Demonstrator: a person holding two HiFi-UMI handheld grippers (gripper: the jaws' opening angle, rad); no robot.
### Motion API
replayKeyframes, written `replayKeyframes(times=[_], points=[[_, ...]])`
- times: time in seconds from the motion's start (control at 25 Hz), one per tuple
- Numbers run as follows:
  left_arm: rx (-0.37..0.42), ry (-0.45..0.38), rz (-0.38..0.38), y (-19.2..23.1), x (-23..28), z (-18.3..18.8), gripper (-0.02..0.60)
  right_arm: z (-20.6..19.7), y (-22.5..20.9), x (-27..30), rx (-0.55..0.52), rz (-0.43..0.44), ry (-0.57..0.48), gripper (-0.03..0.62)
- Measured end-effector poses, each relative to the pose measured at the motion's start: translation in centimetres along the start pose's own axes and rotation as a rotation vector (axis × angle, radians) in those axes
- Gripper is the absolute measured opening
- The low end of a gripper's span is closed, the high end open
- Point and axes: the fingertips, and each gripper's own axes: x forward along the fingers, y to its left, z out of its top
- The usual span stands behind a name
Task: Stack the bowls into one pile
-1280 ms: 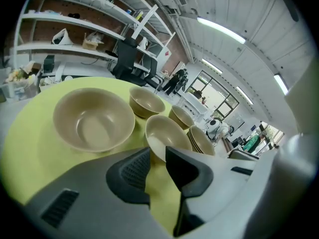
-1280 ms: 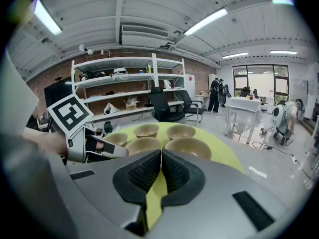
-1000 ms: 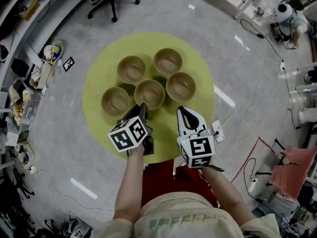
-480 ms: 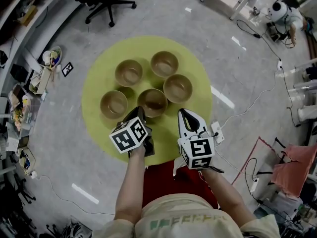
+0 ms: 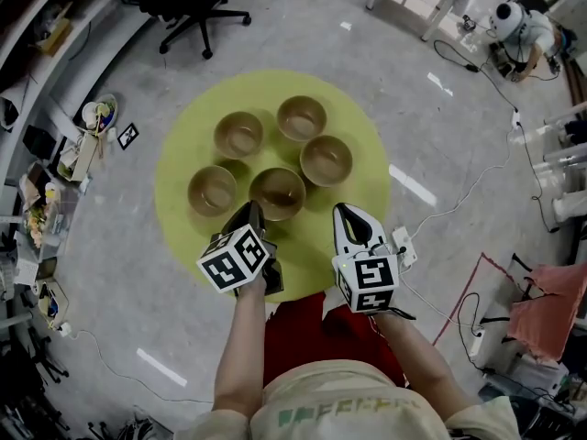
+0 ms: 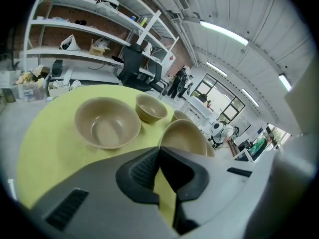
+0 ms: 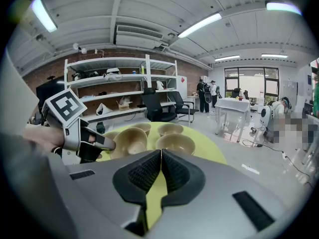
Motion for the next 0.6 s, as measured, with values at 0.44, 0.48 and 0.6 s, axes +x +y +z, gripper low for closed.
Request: replayKeyframes(times=[0.44,0.48,0.6], points=[[0.065,-0.087,-0.041,-2.9,-3.5,1.8,0.026,-0.5,-0.2,-3.6,-0.007,-0.038,-0.021,0.037],[0.076,-0.095,-0.045,-3.2,-3.8,2.1,0.026,-0.5,-0.1,-3.8,-0.007,-0.041,-0.025,0.037],[0.118,-0.125,-0.054,-4.2,-4.8,3.0,0.026,-0.1,-0.3,-4.8,-0.003,-0.060,-0.040,0.037]])
